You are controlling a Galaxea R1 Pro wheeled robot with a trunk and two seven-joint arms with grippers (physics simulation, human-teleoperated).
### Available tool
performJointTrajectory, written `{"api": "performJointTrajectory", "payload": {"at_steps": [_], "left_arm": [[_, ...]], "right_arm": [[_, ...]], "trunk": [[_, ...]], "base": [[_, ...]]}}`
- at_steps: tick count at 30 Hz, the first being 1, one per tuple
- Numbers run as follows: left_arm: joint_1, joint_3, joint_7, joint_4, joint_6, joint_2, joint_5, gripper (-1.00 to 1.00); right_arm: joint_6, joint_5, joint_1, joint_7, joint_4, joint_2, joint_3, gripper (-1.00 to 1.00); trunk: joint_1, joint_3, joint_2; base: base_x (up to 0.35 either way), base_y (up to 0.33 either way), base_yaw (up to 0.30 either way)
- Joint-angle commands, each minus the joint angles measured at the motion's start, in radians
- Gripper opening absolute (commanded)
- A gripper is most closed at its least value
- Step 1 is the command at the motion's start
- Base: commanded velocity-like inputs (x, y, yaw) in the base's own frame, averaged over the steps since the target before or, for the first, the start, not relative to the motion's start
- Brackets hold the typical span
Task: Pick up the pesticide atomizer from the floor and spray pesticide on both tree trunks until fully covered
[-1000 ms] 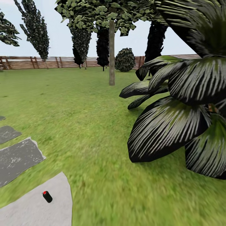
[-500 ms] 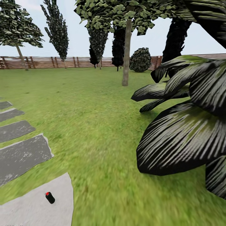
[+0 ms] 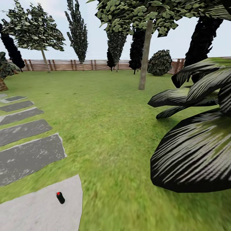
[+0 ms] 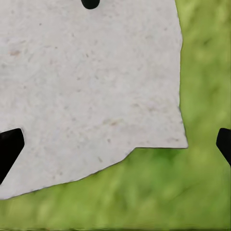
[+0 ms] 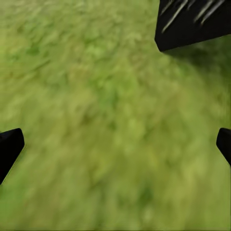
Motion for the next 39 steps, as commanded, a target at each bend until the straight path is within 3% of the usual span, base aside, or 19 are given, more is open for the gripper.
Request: {"api": "performJointTrajectory", "payload": {"at_steps": [1,21,39], "left_arm": [[0.0,0.0,0.0,0.0,0.0,0.0,0.0,1.0],[0.0,0.0,0.0,-0.001,-0.002,0.0,0.0,1.0],[0.0,0.0,0.0,-0.001,-0.002,0.0,0.0,1.0]], "right_arm": [[0.0,0.0,0.0,0.0,0.0,0.0,0.0,1.0],[0.0,0.0,0.0,0.0,0.0,0.001,0.001,1.0],[0.0,0.0,0.0,0.0,0.0,0.002,0.002,1.0]], "trunk": [[0.0,0.0,0.0],[0.0,0.0,0.0],[0.0,0.0,0.0]], "base": [[0.001,0.0,0.278],[0.011,-0.01,0.278],[0.091,-0.23,0.278]]}}
